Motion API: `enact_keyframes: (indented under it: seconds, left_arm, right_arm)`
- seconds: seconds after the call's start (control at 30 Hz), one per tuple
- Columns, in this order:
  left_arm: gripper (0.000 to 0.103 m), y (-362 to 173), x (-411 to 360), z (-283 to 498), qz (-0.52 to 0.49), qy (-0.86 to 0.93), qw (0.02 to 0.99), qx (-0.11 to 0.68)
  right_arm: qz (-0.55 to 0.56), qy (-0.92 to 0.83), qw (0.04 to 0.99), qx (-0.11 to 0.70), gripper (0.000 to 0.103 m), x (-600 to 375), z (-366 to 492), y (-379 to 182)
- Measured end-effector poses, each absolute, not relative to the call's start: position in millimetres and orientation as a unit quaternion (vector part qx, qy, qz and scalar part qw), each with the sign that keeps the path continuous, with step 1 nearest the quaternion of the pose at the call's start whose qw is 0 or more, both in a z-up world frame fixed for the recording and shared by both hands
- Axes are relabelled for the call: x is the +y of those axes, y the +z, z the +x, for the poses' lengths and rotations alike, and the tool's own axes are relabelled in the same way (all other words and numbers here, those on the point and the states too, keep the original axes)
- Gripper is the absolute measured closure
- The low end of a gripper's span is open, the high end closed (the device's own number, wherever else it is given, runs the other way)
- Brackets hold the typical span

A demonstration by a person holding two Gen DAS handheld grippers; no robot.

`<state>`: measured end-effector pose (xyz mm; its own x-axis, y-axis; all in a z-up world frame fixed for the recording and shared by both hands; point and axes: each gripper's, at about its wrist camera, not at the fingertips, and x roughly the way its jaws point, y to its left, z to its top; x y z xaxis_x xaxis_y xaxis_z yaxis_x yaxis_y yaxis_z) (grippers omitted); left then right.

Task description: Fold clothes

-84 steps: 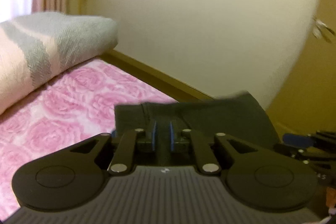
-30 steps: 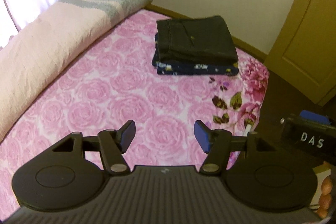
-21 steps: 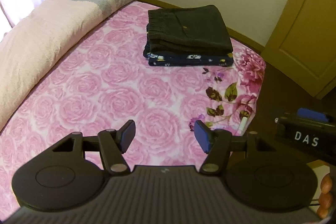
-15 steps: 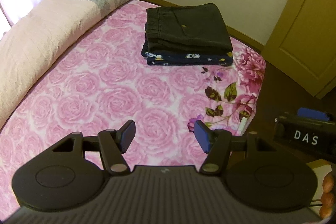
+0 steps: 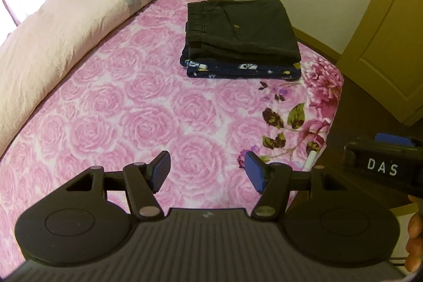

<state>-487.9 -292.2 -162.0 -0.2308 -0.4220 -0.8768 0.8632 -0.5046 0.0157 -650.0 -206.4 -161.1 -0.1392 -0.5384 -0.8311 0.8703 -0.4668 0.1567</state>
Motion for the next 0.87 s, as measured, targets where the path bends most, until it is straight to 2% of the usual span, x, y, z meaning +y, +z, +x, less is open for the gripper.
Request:
enact_keyframes:
  seconds: [0.47,0.87]
  left_arm:
    - [0.045,-181,-320,-522,0.451,-0.722,0.452,0.267]
    - [0.045,-183,-338,-553,0.440,-0.721,0.472,0.253]
  right_arm:
    - [0.459,-0.713,0.487,0.210,0.023,-238,-683,-179]
    - [0.460,-0.702,0.496,0.224,0.023,-261,-713,-187]
